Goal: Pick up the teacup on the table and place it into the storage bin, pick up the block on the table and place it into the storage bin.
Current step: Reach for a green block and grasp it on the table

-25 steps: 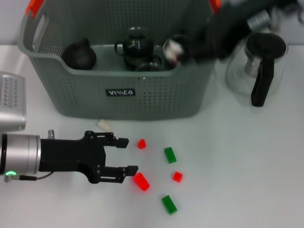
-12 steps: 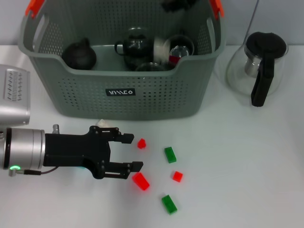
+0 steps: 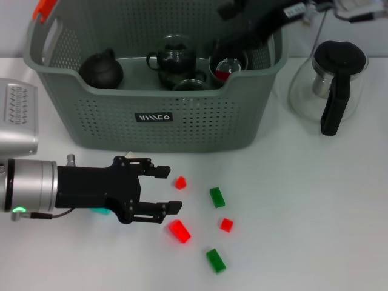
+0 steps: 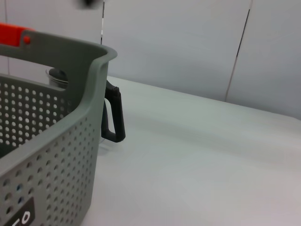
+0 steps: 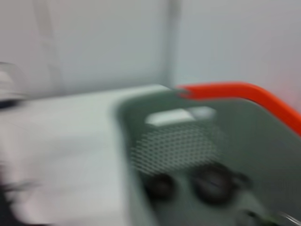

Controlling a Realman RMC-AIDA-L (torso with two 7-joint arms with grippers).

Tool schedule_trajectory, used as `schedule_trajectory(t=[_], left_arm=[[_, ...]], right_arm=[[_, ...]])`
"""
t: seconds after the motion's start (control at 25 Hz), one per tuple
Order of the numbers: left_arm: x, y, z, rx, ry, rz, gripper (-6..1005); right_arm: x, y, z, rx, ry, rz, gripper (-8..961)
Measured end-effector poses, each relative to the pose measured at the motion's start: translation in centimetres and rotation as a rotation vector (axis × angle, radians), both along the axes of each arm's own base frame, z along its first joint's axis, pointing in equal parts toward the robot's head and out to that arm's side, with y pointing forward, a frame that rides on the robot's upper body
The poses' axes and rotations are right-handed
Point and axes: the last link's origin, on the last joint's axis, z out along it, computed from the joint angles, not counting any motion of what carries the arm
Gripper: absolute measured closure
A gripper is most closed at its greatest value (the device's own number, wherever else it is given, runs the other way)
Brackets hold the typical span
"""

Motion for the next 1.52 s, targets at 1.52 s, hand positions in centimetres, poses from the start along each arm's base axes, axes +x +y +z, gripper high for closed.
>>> schedule_trajectory(t=[1.52], left_arm=[[-0.7, 0.2, -0.9, 0.043, -0.037, 0.055, 247]], right_arm=[[8.0, -10.8, -16.2, -0.473, -0.512, 0.394, 7]])
